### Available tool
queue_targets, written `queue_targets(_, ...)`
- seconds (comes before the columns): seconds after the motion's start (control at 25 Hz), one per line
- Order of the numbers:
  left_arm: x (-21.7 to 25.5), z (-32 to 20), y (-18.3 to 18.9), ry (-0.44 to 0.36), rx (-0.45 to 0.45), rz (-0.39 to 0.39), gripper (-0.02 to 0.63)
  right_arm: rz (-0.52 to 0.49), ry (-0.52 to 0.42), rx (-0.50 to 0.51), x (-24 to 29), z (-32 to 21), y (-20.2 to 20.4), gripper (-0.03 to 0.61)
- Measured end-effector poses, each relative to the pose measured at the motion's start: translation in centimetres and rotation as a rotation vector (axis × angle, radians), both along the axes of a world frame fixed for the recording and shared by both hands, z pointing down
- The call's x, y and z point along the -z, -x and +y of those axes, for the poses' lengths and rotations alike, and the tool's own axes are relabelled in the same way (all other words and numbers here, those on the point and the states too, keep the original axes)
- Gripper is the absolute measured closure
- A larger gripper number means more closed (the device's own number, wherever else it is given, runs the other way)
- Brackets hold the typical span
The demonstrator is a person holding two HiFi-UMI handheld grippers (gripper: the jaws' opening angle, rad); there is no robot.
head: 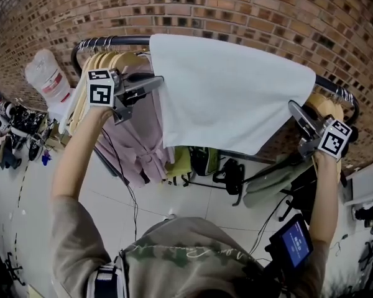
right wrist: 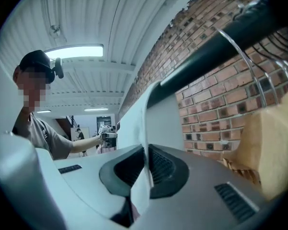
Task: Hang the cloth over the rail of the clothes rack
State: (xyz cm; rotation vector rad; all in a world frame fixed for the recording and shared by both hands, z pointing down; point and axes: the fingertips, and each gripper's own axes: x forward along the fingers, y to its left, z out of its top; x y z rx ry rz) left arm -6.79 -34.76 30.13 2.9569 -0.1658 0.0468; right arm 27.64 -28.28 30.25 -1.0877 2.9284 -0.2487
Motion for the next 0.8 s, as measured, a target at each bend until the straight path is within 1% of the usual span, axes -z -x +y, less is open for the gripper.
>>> queue_targets(0.2,2.1,0.0,0.6,-0.03,0.011,0.042,0.597,-0.007,-0.031,-0.001,2.2,-0.1,-0.1,0.558)
queue_targets(0.36,1.9,-0.5,0.9,-0.037,0.035,0.05,0.595,-0.023,-0.031,0.009,2.6,-0.1,-0.2,0.558)
queue_targets(0.52,1.4,-0.7,1.4,-0.006,0.042,0.107,0.595,-0.097,0.0,0.033,2.3,0.1,-0.2,0.557)
queue_targets(0.6,1.4,-0.8,1.6,0.0,0.045,0.122,0.594,-0.089,0.004,0.025,2.1,0.1,-0.2,0.555)
queue_targets(0.64,1.4,-0.8,1.6,0.0,0.046,0.123,0.59,-0.081,0.006,0.017,2.0,0.1,-0.3,0.555)
queue_targets(0.68,1.3,-0.8,1.6,0.0,0.049,0.121,0.539,-0.079,0.006,0.009,1.9,0.0,-0.4,0.554)
queue_targets(0.72,1.3,-0.8,1.7,0.0,0.053,0.119,0.508,-0.087,0.007,0.003,1.9,0.0,-0.6,0.528)
queue_targets(0.76,1.2,-0.8,1.7,0.001,0.056,0.118,0.505,-0.103,0.007,0.0,1.9,0.0,-0.7,0.449)
queue_targets(0.8,1.2,-0.8,1.8,0.002,0.059,0.12,0.501,-0.121,0.005,-0.002,1.9,0.0,-0.8,0.415)
